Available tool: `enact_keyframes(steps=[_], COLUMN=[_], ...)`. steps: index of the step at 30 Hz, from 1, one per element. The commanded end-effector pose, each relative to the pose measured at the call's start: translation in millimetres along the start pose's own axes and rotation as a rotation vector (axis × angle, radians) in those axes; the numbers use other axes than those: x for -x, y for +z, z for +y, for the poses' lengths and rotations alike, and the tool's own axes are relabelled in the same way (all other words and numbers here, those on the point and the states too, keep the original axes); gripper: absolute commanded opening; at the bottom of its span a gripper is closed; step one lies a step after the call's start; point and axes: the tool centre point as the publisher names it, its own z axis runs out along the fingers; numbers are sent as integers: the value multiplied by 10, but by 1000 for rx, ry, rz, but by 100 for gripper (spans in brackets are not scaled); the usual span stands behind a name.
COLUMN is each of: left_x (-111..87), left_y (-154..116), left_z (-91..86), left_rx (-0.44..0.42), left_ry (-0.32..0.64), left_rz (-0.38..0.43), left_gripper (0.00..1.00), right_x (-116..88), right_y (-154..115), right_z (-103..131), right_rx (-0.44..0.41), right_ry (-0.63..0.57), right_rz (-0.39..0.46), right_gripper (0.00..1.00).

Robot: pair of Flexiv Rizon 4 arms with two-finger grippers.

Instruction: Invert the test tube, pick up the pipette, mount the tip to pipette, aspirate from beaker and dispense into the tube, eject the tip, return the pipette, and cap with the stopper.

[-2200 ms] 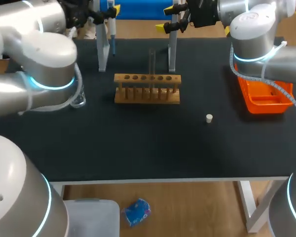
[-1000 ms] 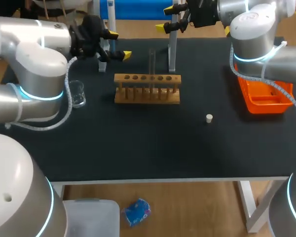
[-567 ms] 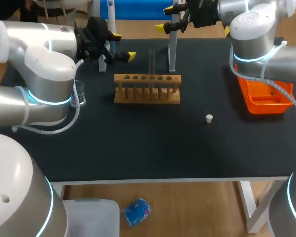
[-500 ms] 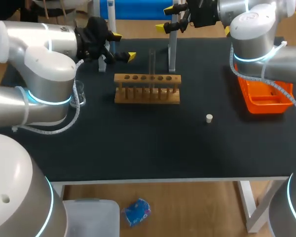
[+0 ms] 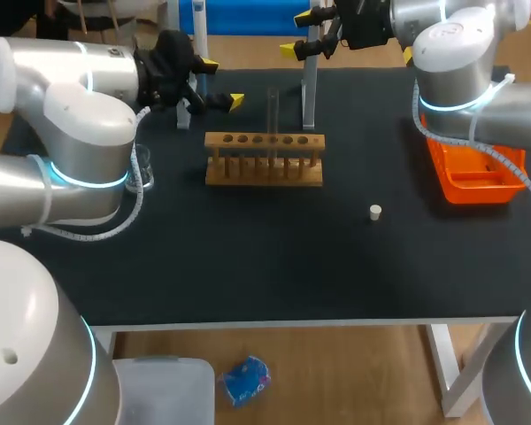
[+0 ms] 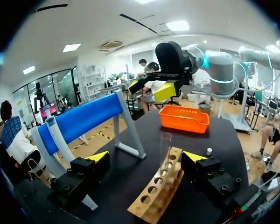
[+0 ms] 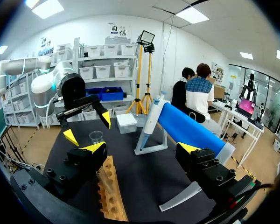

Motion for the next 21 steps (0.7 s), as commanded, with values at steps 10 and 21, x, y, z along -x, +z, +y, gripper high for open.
enact_keyframes(steps=[10,21], left_x=[1,1], left_y=[10,10], left_z=[12,12], left_rx=[-5,-5], left_ry=[1,1], left_rz=[-1,-1], left_gripper=[100,100], right_x=[-652,-1456], right_y=[-1561,-2464], right_z=[-929,-1925], right_rx=[-53,-96], right_ry=[10,42], right_rz=[-62,-70], right_gripper=[100,100])
